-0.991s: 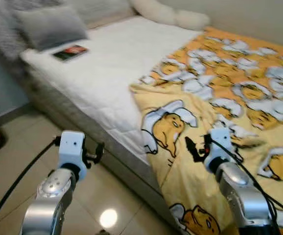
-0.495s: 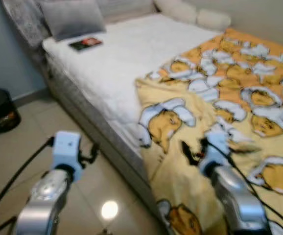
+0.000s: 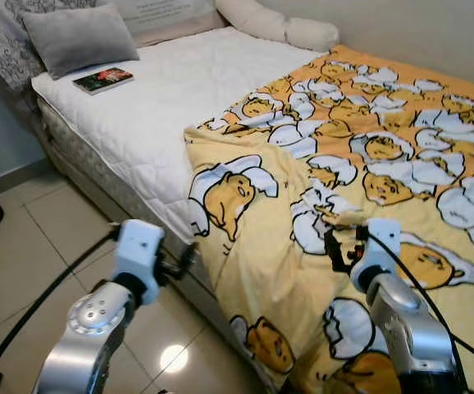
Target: Clean up the room
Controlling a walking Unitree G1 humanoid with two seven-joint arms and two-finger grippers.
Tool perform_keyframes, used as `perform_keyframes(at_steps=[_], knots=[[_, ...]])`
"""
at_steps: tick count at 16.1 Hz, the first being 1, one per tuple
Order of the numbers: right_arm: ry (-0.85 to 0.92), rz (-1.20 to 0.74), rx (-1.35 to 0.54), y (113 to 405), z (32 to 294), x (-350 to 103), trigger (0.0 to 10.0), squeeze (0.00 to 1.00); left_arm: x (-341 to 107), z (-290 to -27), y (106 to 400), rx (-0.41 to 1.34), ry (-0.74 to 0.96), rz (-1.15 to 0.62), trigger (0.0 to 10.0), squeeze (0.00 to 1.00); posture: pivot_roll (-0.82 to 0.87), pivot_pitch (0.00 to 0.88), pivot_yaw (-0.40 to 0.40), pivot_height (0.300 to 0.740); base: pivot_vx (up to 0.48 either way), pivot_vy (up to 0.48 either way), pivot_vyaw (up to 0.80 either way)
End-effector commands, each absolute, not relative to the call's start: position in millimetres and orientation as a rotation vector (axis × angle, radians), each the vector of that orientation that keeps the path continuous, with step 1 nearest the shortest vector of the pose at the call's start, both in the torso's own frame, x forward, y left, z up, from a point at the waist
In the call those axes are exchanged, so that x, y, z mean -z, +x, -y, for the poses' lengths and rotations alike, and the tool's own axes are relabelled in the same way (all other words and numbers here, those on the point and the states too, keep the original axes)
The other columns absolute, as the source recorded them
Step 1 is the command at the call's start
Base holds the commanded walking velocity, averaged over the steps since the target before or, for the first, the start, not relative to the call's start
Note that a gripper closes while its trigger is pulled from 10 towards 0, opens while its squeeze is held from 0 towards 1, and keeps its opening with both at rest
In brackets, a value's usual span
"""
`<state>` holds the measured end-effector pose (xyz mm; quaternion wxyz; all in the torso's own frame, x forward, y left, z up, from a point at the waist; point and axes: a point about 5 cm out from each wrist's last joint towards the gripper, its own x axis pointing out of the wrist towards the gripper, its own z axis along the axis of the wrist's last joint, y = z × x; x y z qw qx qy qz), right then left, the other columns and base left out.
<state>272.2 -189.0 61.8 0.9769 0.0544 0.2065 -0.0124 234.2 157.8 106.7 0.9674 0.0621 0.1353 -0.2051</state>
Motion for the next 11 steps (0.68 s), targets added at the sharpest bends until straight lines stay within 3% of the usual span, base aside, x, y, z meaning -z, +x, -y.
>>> perform_keyframes(at_steps=[1, 4, 6, 7, 8, 9, 10, 11], knots=[[0.125, -0.428, 0.071, 275.9, 197.4, -62.2, 10.0, 1.00, -106.9, -152.7, 235.9, 0.480, 0.122, -0.267, 10.0, 0.32, -0.05, 0.000, -0.019, 0.740, 0.000, 0.000, 0.00], [0.185, -0.514, 0.110, 286.3, 203.2, -48.4, 10.0, 1.00, -111.4, -142.6, 239.8, 0.690, 0.117, -0.263, 10.0, 0.28, -0.06, 0.000, -0.007, 0.740, 0.000, 0.000, 0.00], [0.242, -0.591, 0.196, 300.1, 210.2, -32.4, 10.0, 1.00, -113.2, -136.4, 236.4, 0.935, 0.107, -0.329, 10.0, 0.28, -0.07, 0.000, 0.006, 0.740, 0.000, 0.000, 0.00], [0.256, -0.603, 0.207, 301.8, 210.9, -30.4, 10.0, 1.00, -113.2, -136.2, 236.5, 0.958, 0.112, -0.334, 10.0, 0.28, -0.07, 0.000, 0.011, 0.740, 0.000, 0.000, 0.00], [0.292, -0.630, 0.209, 307.7, 209.4, -27.1, 10.0, 0.83, -113.2, -135.6, 235.4, 1.034, 0.113, -0.372, 10.0, 0.28, -0.07, 0.000, 0.018, 0.740, 0.000, 0.000, 0.00], [0.278, -0.633, 0.212, 310.0, 210.2, -26.8, 10.0, 0.00, -113.6, -135.1, 234.4, 1.063, 0.105, -0.390, 10.0, 0.28, -0.06, 0.000, 0.018, 0.740, 0.000, 0.000, 0.00], [0.291, -0.637, 0.217, 312.1, 210.2, -25.9, 2.4, 0.00, -114.3, -134.9, 234.2, 1.085, 0.106, -0.399, 10.0, 0.28, -0.06, 0.000, 0.015, 0.740, 0.000, 0.000, 0.00], [0.342, -0.639, 0.220, 314.3, 208.3, -24.7, 0.0, 0.00, -115.1, -135.9, 235.5, 1.089, 0.115, -0.402, 10.0, 0.29, -0.06, 0.000, 0.013, 0.740, 0.000, 0.000, 0.00]])
